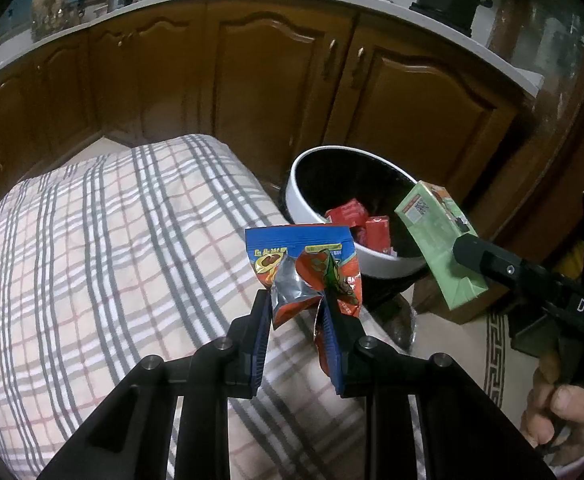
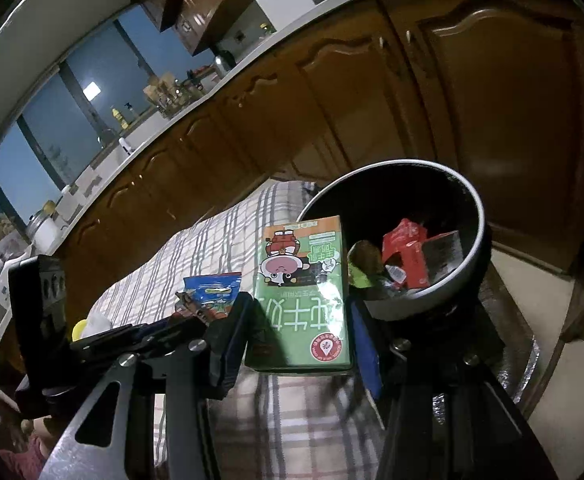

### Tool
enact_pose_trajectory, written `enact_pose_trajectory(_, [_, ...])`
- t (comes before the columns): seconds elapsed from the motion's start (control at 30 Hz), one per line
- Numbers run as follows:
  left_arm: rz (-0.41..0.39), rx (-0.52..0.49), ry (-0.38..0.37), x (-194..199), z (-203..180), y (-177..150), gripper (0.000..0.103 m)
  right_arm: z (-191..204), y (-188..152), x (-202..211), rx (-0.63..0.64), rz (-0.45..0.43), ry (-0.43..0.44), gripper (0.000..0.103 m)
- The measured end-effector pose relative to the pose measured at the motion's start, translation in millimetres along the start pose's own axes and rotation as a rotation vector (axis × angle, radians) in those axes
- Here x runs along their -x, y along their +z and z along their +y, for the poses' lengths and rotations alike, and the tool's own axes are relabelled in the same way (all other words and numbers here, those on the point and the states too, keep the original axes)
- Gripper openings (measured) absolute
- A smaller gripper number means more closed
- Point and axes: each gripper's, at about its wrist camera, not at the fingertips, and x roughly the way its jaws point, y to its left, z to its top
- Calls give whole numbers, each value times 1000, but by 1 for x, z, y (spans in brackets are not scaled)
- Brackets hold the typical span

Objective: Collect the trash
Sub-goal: 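Carry snack bag in left gripper and green carton in right gripper over the bin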

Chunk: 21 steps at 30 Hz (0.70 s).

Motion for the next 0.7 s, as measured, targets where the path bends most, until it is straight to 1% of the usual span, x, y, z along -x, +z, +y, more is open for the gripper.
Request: enact_pose_trajectory(0.7, [-1, -60, -7, -22, -25, 24, 24, -24, 9, 16, -45, -40, -43, 49])
